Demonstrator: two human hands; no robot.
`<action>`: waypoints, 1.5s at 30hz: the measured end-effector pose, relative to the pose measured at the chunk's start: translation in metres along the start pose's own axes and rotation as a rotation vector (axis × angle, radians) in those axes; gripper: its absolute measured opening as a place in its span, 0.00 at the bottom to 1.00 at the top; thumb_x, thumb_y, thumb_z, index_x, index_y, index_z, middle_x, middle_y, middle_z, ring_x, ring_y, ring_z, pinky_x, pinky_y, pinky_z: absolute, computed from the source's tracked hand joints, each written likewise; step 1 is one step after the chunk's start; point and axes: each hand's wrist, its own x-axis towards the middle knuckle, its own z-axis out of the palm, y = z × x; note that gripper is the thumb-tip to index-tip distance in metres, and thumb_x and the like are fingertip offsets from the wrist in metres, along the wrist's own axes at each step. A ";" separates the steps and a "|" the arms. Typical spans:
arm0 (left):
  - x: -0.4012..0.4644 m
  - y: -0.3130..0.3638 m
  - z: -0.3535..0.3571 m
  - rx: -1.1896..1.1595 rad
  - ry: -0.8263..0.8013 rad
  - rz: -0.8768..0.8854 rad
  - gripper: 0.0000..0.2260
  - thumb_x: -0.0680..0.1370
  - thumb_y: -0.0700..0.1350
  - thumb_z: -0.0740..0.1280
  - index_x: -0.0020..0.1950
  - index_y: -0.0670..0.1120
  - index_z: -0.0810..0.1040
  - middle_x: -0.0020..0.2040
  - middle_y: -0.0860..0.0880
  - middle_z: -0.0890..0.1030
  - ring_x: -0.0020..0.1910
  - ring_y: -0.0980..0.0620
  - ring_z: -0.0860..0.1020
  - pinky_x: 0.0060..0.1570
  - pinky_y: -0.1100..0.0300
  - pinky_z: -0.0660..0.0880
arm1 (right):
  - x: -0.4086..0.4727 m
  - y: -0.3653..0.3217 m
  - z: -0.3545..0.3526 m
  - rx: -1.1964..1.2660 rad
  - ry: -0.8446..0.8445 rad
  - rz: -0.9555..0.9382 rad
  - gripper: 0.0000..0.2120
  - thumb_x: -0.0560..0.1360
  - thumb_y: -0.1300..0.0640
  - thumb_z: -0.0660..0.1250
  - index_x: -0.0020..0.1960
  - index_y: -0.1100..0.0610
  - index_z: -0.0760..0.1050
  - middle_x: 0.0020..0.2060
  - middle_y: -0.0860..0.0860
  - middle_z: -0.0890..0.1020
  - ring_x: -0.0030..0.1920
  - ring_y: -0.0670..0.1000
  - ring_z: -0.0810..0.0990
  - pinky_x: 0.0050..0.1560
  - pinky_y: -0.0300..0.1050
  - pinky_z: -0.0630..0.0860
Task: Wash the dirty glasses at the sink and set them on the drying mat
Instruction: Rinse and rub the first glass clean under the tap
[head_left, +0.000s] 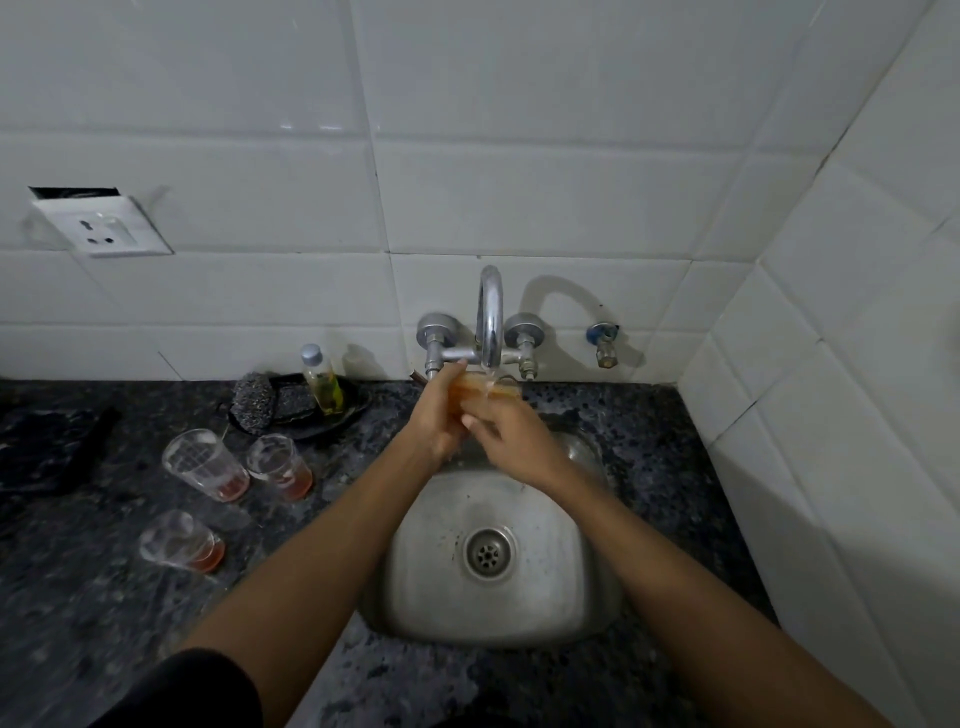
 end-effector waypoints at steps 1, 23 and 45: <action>0.002 -0.003 -0.001 -0.023 -0.005 0.017 0.14 0.86 0.48 0.62 0.50 0.42 0.84 0.44 0.45 0.86 0.43 0.49 0.85 0.47 0.56 0.81 | 0.001 -0.004 0.000 0.071 0.023 0.013 0.13 0.85 0.53 0.63 0.67 0.49 0.80 0.58 0.45 0.84 0.56 0.42 0.82 0.59 0.43 0.79; -0.007 -0.015 0.011 -0.090 -0.027 -0.053 0.21 0.85 0.50 0.58 0.46 0.40 0.86 0.47 0.42 0.84 0.46 0.46 0.85 0.54 0.51 0.82 | -0.007 -0.013 -0.006 -0.037 0.031 0.086 0.13 0.85 0.52 0.63 0.62 0.59 0.80 0.51 0.55 0.84 0.51 0.53 0.83 0.48 0.47 0.77; -0.014 -0.011 0.001 -0.048 0.081 0.223 0.06 0.78 0.44 0.72 0.41 0.48 0.79 0.39 0.46 0.78 0.38 0.47 0.79 0.44 0.50 0.78 | -0.031 0.018 -0.008 0.498 0.134 0.380 0.15 0.82 0.44 0.67 0.52 0.54 0.84 0.42 0.56 0.87 0.43 0.60 0.87 0.46 0.67 0.83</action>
